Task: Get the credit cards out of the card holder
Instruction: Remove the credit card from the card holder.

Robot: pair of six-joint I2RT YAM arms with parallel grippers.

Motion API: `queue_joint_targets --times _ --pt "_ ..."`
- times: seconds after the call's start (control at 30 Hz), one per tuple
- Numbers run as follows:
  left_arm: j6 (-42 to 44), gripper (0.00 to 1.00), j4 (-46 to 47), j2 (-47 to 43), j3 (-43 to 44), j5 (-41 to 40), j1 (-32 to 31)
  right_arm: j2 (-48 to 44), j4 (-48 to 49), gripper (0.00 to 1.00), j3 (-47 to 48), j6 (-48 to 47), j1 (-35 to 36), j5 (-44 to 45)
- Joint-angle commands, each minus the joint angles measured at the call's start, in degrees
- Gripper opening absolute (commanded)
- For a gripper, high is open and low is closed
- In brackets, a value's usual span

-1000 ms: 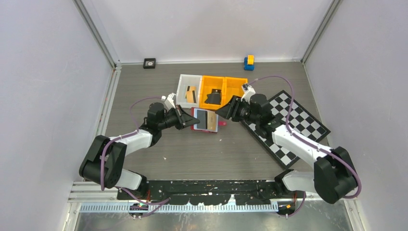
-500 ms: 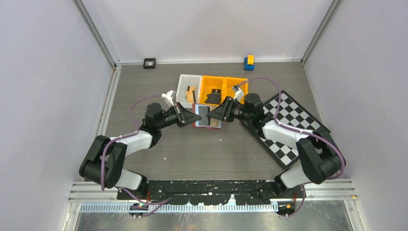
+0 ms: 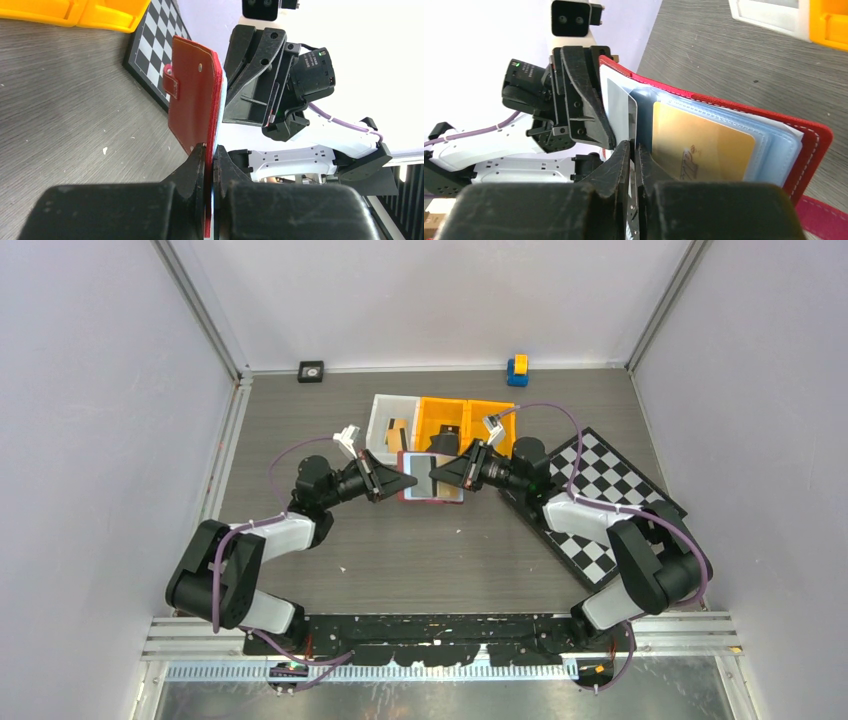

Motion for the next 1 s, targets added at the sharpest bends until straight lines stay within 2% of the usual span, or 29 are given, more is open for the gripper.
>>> queue_joint_targets --times 0.0,0.07,0.17,0.23,0.33,0.47,0.63,0.87,0.97 --pt "-2.80 0.05 9.33 0.56 -0.77 1.20 0.88 -1.45 5.88 0.07 -0.62 1.51 0.36 -1.25" --pt "-3.10 0.12 9.68 0.83 -0.72 1.33 1.04 -2.07 4.01 0.01 -0.44 0.59 0.35 -0.65" --pt "-3.10 0.19 9.64 0.84 -0.78 1.30 1.12 -2.75 1.92 0.00 -0.08 -0.69 0.36 -0.02" --pt "-3.07 0.20 9.68 0.60 -0.99 1.23 1.29 -2.74 1.30 0.01 -0.04 -0.86 0.33 0.03" --pt "-3.40 0.11 10.64 0.05 -1.86 0.63 2.01 -2.46 -0.76 0.00 0.56 -1.67 0.30 0.30" --pt "-3.88 0.09 12.58 -1.62 -3.92 -0.78 3.35 -2.98 -6.85 0.00 1.72 -4.68 0.23 2.38" --pt "-3.51 0.02 11.97 -2.24 -4.34 -1.27 3.95 -3.82 -9.06 0.00 1.86 -6.00 0.26 3.65" --pt "-3.36 0.00 12.24 -3.26 -5.82 -2.27 5.49 -4.03 -10.38 0.01 1.76 -6.03 -0.35 4.81" --pt "-1.35 0.00 8.00 -5.53 -6.22 -2.95 7.11 -5.02 -14.10 0.00 1.66 -7.24 -1.24 7.94"
